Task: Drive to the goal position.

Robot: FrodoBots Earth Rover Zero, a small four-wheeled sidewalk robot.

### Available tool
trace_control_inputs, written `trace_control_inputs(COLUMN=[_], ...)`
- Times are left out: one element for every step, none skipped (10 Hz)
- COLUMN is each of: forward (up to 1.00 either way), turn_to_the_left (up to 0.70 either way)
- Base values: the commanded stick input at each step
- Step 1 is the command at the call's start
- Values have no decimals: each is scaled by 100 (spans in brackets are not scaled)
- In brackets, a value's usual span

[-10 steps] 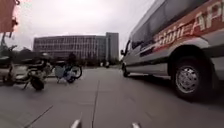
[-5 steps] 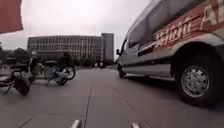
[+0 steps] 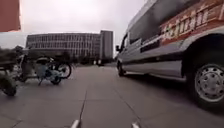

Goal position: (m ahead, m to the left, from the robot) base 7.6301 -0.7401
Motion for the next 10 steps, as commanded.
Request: trace_control_inputs(forward=[70,70,70,70,70,70,70,70,70,70], turn_to_the_left=[0,0,0,0,0,0,0,0,0,0])
